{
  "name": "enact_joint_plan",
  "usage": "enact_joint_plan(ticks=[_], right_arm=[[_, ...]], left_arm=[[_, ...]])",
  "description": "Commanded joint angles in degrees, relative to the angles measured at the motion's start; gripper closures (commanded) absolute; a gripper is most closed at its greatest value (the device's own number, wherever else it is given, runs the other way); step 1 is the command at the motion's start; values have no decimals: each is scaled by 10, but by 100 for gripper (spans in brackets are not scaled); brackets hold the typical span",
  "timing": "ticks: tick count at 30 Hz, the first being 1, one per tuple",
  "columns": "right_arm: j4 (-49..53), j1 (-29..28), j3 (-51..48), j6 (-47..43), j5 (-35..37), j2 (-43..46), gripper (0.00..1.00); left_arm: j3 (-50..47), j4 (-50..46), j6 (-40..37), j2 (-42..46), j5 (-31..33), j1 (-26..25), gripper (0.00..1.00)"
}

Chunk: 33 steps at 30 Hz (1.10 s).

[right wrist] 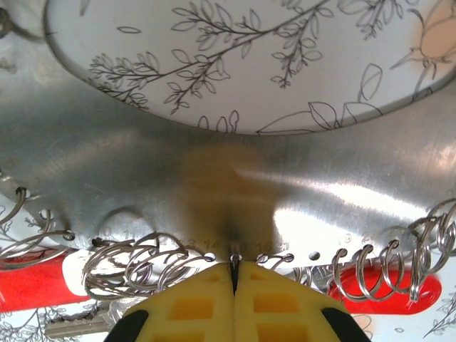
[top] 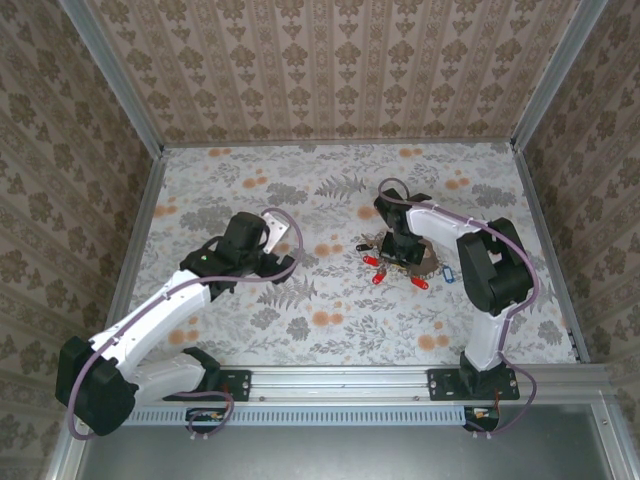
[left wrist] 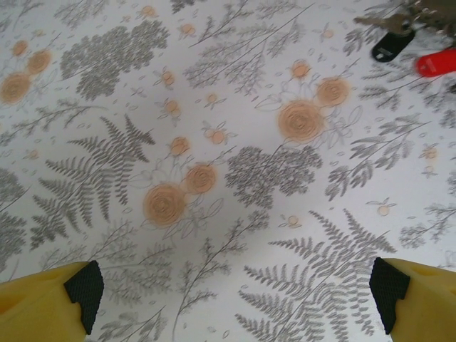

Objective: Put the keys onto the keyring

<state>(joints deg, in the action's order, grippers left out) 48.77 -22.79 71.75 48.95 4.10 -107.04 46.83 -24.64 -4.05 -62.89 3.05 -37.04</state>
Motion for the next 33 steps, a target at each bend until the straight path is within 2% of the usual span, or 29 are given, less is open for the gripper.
enact_joint_plan(ticks=[1,3,7,10,12,18,21,24,27,33], right_arm=[[3,-1,-19,22,-13,31,100],[-3,0,-29,39,-28,54,100],[-26,2,-56,93,-76,99,100],[-66,7,-81,153,-134,120,100],[-91,7,-91,190,-159,132,100],[-122,0,-110,280,-180,162,100],[-161,-3,-134,336,-212,175,100],[-172,-4,-135,361,-220,187,100],[-159,-10,-122,364,-207,196,100],[-151,-20,-121,369,-206,204,100]], left_arm=[[-29,88,18,4,-71,-17,2],[-58,175,11,-1,-89,-44,3],[-85,332,-78,-50,-139,-114,4],[-79,405,-150,-112,-186,-157,10],[-78,461,-169,-152,-190,-176,18],[-106,662,-151,-267,-179,-182,42],[-111,740,-143,-315,-163,-187,54],[-132,860,-137,-368,-157,-196,57],[-152,987,-141,-425,-143,-206,65],[-148,988,-144,-433,-107,-206,67]])
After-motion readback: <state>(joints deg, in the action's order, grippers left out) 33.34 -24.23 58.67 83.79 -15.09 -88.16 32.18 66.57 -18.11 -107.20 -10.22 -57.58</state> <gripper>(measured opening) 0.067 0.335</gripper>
